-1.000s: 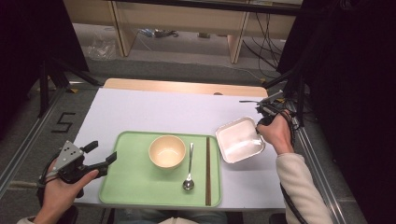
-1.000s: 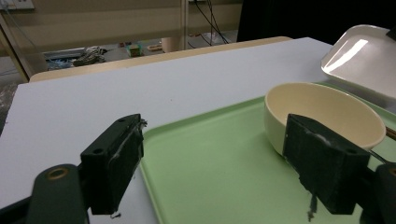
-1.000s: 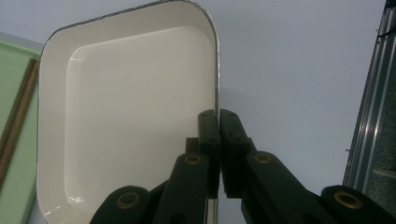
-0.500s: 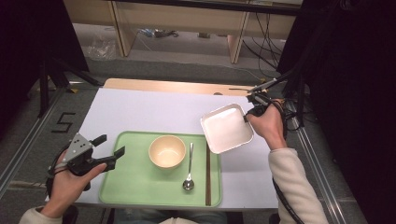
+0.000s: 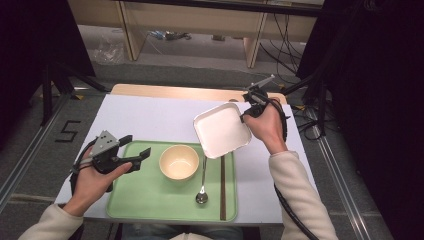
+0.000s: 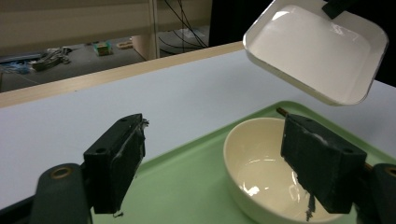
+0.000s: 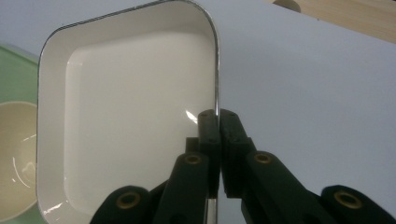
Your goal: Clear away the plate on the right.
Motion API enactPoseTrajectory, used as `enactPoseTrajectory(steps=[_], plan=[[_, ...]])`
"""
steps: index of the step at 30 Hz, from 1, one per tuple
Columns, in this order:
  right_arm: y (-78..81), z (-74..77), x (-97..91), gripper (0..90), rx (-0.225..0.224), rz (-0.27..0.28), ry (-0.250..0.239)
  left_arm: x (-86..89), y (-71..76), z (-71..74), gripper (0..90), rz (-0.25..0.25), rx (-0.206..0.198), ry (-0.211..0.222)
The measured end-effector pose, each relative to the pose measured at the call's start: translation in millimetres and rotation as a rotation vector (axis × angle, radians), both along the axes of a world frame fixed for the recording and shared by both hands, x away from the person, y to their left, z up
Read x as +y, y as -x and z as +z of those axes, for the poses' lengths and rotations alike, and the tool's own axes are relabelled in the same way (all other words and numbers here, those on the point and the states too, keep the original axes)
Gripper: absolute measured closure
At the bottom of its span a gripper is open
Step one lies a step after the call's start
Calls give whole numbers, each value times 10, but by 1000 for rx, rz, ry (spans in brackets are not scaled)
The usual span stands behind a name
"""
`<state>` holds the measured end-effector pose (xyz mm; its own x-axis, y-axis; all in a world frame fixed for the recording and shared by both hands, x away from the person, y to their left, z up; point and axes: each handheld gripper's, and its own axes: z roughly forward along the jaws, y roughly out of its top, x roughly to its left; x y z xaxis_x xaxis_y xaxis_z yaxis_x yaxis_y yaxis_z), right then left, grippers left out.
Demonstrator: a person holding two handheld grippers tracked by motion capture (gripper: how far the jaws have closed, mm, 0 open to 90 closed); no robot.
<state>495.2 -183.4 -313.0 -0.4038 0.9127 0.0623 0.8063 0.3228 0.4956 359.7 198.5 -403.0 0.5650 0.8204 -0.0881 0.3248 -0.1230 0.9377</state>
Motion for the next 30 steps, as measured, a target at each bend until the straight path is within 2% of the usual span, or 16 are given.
enactPoseTrajectory(steps=[2,3,5,7,8,10,12,15,17,19,20,25,26,30], plan=[[-3,18,66,897,-10,-2,-8,-78,-43,23,214,-18,4,1],[-20,13,80,897,-32,22,-2,-130,-73,32,214,-26,17,10],[-12,31,150,897,-23,15,-16,-202,-129,47,216,-26,44,13],[-29,19,209,897,-40,43,-19,-267,-176,58,217,-37,56,25],[-22,21,244,897,-35,32,-13,-304,-201,65,219,-39,60,27],[-35,15,292,897,-37,57,-11,-362,-249,73,220,-52,58,16],[-35,12,353,897,-37,62,-14,-422,-285,64,222,-57,82,33],[-40,12,426,897,-51,83,-16,-477,-338,47,224,-67,99,31],[-28,28,484,897,-44,79,-18,-518,-365,30,227,-72,137,60],[-25,35,514,897,-54,94,-28,-533,-402,20,226,-80,146,65],[-21,36,535,897,-55,96,-27,-555,-421,15,226,-74,158,78],[-5,50,624,897,-66,124,-32,-582,-480,12,234,-51,167,63],[11,57,655,897,-57,106,-38,-585,-486,12,240,-42,173,67],[16,64,702,897,-73,134,-43,-594,-534,4,270,-20,206,78]])
